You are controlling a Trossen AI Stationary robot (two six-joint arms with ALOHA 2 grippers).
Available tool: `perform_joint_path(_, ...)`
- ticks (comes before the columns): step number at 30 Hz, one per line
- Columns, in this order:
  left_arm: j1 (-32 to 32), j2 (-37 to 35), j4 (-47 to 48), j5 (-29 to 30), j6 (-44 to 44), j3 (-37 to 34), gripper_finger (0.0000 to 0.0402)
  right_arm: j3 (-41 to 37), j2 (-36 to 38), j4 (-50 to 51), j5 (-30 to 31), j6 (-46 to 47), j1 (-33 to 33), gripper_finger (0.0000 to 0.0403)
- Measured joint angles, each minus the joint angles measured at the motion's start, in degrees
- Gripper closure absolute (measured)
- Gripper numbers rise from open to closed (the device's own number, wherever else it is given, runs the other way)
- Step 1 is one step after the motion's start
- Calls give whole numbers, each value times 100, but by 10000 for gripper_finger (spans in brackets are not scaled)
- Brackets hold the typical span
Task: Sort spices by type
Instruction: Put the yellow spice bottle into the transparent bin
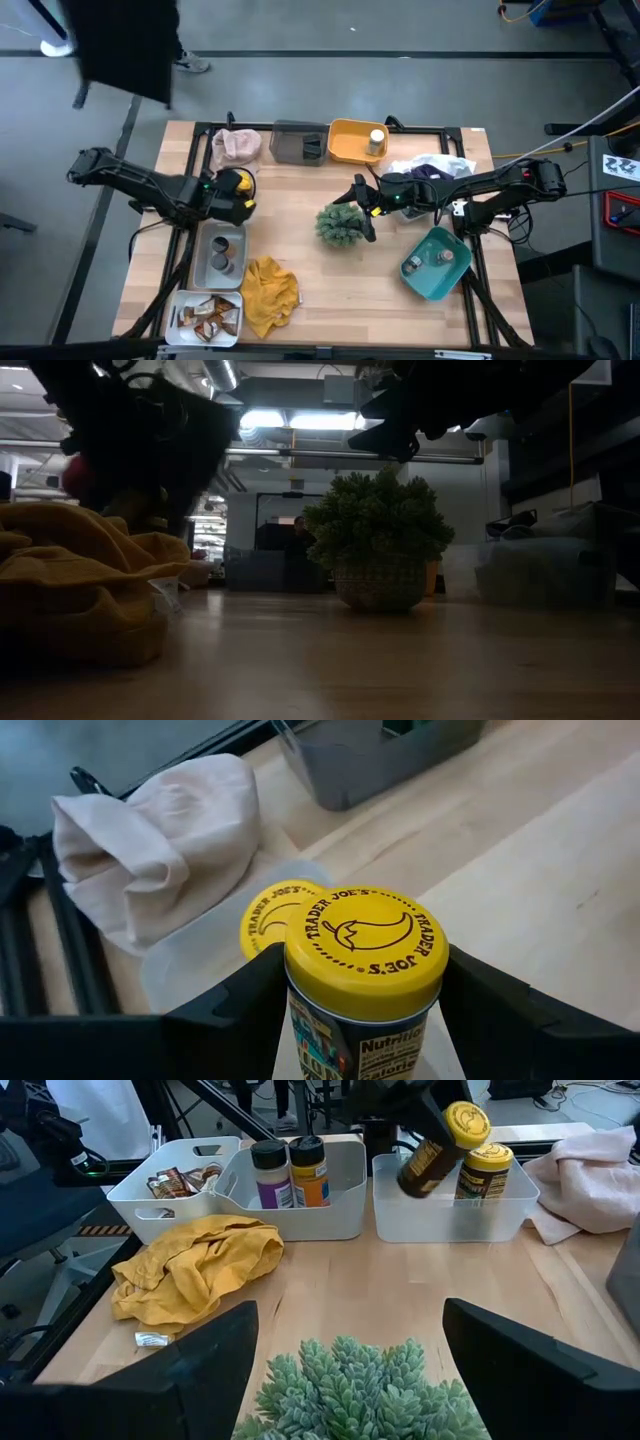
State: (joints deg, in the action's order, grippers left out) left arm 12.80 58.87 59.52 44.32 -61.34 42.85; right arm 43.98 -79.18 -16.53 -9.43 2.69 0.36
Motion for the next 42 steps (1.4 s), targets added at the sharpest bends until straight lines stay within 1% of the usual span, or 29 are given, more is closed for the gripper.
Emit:
perform_joint_path(6,218,2,-362,361,-330,-313,188,-1,0,0,0,1,0,86)
perform_joint_path(15,1062,4,-312,1032,-1493,-617,188,-3,-2,2,0,1,0,86)
perform_joint_path(20,1537,10,-311,1505,-2202,-885,188,-3,-2,4,0,1,0,86)
perform_joint_path(24,1801,11,-286,1641,-2682,-1123,188,-3,-2,4,0,1,0,86)
perform_joint_path(35,1910,15,-419,1758,-3404,-1699,188,-3,-2,2,-2,3,0,86)
perform_joint_path(42,1910,15,-888,1834,-3299,-1917,188,-3,-2,2,-2,3,0,86)
